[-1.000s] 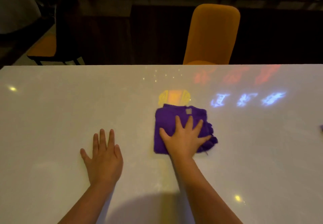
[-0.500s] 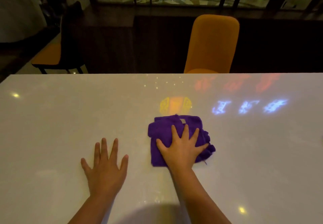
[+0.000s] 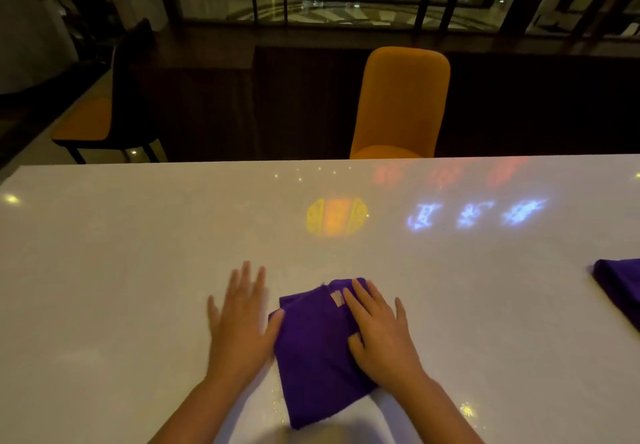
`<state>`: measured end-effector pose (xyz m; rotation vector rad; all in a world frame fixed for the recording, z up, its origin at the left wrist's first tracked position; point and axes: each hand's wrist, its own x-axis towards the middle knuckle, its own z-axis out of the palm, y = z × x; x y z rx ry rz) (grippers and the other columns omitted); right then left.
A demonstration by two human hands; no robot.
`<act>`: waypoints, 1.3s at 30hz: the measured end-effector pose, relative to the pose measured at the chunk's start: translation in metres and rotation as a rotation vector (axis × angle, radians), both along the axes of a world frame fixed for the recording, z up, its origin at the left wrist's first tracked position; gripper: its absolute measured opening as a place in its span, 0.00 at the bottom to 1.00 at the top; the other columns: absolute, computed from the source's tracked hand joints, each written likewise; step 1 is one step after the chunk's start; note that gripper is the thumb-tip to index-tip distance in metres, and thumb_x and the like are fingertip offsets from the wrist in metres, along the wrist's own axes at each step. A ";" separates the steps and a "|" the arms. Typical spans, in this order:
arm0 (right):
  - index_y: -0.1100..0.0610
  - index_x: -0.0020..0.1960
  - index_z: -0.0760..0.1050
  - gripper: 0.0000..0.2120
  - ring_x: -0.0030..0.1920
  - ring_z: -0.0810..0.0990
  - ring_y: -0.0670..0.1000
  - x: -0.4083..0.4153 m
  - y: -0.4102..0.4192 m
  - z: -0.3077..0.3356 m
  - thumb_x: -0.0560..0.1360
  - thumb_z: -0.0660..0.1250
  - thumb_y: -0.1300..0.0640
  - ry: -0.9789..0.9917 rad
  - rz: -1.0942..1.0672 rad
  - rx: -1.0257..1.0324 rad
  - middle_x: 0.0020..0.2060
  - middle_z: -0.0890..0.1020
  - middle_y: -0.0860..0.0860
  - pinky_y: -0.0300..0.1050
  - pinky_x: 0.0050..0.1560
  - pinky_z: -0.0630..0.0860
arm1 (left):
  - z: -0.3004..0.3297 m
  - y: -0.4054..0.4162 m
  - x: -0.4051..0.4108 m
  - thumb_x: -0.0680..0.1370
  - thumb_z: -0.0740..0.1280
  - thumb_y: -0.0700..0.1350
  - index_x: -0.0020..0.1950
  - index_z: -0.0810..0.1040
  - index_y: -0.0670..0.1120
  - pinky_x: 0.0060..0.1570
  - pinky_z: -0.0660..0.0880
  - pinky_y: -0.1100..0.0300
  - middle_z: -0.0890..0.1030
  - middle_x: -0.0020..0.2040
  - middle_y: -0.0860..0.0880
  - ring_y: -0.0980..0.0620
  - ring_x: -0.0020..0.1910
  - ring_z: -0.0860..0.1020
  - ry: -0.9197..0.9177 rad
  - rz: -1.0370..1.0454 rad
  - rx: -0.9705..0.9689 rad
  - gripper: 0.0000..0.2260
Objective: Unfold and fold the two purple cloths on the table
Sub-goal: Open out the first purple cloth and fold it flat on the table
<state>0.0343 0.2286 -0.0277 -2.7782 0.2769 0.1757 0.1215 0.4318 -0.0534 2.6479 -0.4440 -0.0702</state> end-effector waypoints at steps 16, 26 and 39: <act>0.48 0.62 0.72 0.20 0.57 0.76 0.54 -0.010 -0.026 0.019 0.70 0.68 0.52 0.194 0.127 0.134 0.57 0.79 0.50 0.47 0.54 0.75 | 0.028 -0.058 -0.049 0.67 0.70 0.47 0.56 0.75 0.57 0.51 0.75 0.59 0.79 0.56 0.55 0.54 0.53 0.77 0.449 -0.131 -0.084 0.18; 0.53 0.51 0.80 0.09 0.48 0.80 0.52 -0.004 -0.049 0.070 0.71 0.69 0.57 0.113 -0.047 0.333 0.49 0.83 0.52 0.45 0.50 0.78 | 0.089 -0.066 -0.018 0.66 0.72 0.41 0.39 0.81 0.50 0.46 0.78 0.59 0.83 0.42 0.51 0.54 0.44 0.79 0.495 -0.128 -0.229 0.06; 0.56 0.51 0.80 0.08 0.47 0.79 0.52 0.024 -0.107 0.218 0.72 0.70 0.59 -0.199 -0.027 0.306 0.48 0.82 0.53 0.45 0.46 0.80 | 0.248 -0.110 0.018 0.71 0.72 0.41 0.38 0.78 0.53 0.34 0.74 0.64 0.79 0.40 0.53 0.54 0.41 0.78 0.310 -0.283 -0.344 0.08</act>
